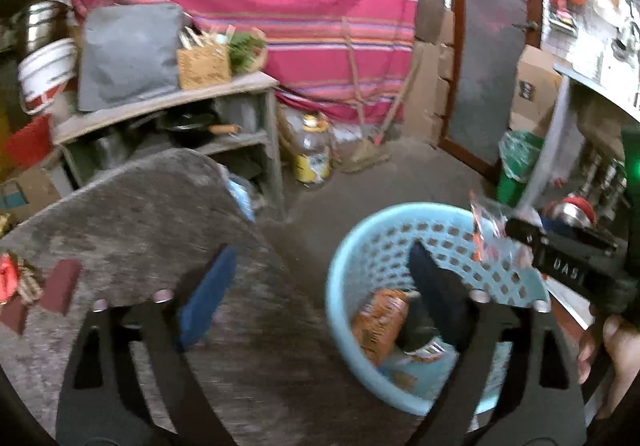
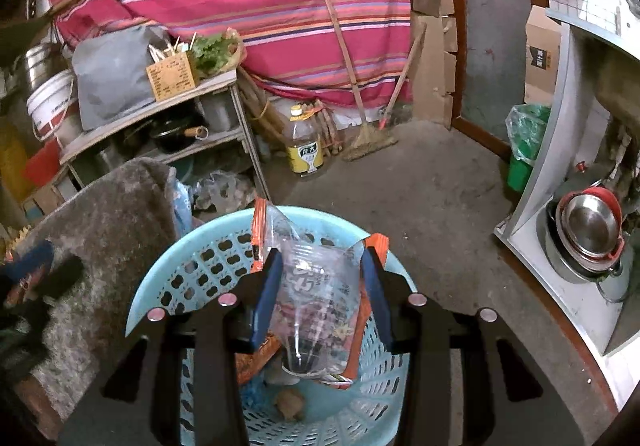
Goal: Collect trash
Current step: 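Carry both bags over the blue basket and open both tools to drop them, then return to the table and grasp a maroon scouring pad with the left tool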
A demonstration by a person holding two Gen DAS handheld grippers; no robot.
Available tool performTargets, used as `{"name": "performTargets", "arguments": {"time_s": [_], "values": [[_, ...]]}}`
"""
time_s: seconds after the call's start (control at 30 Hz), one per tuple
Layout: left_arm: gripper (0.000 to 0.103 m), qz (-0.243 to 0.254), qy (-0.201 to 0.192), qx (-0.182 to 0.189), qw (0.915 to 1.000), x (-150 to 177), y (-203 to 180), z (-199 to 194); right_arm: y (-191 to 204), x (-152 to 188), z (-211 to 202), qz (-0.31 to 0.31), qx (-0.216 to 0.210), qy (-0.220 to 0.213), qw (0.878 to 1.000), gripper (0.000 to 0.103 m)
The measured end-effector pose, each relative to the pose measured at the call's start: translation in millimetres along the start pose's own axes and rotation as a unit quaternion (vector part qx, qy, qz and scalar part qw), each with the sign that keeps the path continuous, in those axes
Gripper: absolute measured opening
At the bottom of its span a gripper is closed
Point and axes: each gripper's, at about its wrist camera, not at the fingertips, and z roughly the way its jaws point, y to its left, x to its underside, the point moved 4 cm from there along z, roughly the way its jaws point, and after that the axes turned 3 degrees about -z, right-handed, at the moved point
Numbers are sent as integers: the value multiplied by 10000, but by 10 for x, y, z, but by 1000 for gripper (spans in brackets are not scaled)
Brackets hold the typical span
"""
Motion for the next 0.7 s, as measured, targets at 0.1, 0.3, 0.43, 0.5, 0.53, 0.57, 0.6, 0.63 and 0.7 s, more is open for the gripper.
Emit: {"name": "performTargets", "arguments": {"time_s": [0.1, 0.3, 0.43, 0.5, 0.53, 0.57, 0.6, 0.63, 0.7], "values": [[97, -92, -137, -182, 9997, -34, 180, -106, 65, 13, 12, -45, 58, 6, 10000, 56], [97, -204, -185, -626, 9977, 18, 640, -294, 269, 29, 63, -224, 281, 76, 9993, 79], [98, -255, -250, -1027, 9941, 113, 1067, -470, 469, 3, 37, -309, 177, -18, 9994, 90], [98, -310, -289, -1231, 9915, 154, 1285, -546, 628, -3, 25, -411, 119, -48, 9991, 90], [98, -351, -329, -1430, 9886, 182, 1439, -588, 748, 5, 26, -491, 66, -49, 9988, 90], [98, -378, -391, -1604, 9856, 202, 1557, -623, 865, 8, 32, -572, 9, -41, 9984, 91], [98, -407, -474, -1774, 9822, 218, 1673, -659, 941, 11, 36, -625, -26, -41, 9980, 96], [98, -490, -537, -2014, 9768, 246, 1855, -701, 1090, 18, 38, -728, -102, -58, 9973, 97], [97, -694, -501, -2092, 9741, 282, 2093, -745, 1283, 24, 41, -849, -185, -76, 9962, 97]]}}
